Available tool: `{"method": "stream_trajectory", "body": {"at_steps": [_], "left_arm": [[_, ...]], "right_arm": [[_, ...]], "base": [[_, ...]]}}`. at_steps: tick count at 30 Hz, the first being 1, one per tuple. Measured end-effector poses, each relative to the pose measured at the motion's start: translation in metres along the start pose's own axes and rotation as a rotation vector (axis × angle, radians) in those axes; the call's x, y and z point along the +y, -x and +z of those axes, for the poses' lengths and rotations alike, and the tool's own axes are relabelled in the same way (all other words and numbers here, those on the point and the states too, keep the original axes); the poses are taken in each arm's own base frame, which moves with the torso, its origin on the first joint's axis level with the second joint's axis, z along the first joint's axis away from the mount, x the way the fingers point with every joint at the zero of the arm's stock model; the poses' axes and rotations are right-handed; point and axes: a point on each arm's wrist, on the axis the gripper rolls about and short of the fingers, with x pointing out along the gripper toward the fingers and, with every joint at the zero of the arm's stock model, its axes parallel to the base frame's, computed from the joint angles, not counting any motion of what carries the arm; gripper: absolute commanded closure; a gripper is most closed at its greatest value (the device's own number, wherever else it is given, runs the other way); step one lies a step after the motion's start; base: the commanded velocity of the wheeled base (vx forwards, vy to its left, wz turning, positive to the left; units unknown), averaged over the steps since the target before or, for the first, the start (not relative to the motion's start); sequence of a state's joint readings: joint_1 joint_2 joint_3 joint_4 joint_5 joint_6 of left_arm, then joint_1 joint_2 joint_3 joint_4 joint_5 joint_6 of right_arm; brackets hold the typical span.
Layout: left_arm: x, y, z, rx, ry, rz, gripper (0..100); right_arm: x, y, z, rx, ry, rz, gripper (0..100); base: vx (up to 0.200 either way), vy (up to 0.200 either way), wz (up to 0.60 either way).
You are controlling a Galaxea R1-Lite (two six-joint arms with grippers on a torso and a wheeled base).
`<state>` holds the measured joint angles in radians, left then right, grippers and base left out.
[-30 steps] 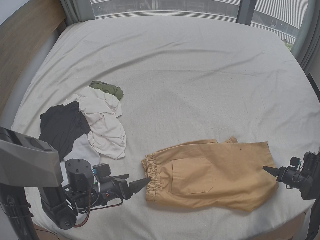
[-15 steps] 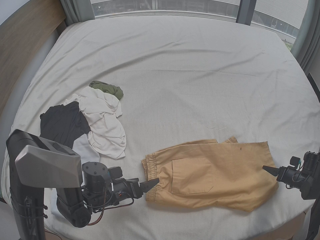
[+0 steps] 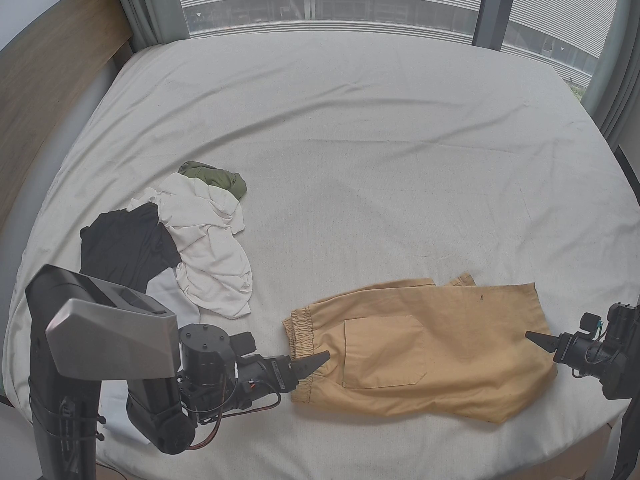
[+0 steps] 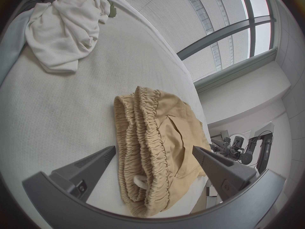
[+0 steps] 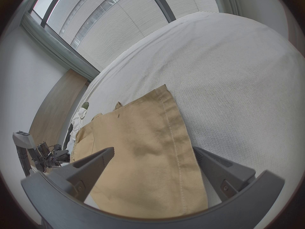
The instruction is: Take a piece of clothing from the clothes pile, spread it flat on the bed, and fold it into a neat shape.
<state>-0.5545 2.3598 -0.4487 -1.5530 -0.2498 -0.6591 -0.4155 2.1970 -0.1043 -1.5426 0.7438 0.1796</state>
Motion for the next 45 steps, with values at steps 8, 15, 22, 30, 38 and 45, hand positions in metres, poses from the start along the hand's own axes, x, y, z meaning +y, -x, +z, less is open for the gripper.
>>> {"method": "stream_trajectory", "body": {"at_steps": [8,15,22,30,38,45], "left_arm": [[0.0,-0.009,-0.005,0.011,0.033,-0.01,0],[-0.003,-0.014,-0.006,0.01,0.088,-0.027,0],[-0.005,-0.018,-0.005,0.003,0.131,-0.041,0],[-0.005,-0.021,-0.007,0.011,0.142,-0.041,100],[-0.005,-0.02,-0.003,-0.006,0.155,-0.043,100],[-0.011,-0.002,0.015,-0.069,0.157,-0.036,100]], "right_arm": [[0.0,0.0,0.0,0.0,-0.001,0.0,0],[0.0,0.0,0.0,0.002,-0.001,0.001,0],[0.0,0.0,0.0,0.002,-0.001,0.001,0],[0.0,0.0,-0.001,0.003,-0.003,0.0,0],[-0.001,-0.001,-0.002,0.007,-0.006,0.0,0],[0.0,-0.001,-0.002,0.011,-0.005,0.003,0]], "base": [[0.0,0.0,0.0],[0.0,0.0,0.0],[0.0,0.0,0.0],[0.0,0.0,0.0],[0.0,0.0,0.0],[0.0,0.0,0.0]]}}
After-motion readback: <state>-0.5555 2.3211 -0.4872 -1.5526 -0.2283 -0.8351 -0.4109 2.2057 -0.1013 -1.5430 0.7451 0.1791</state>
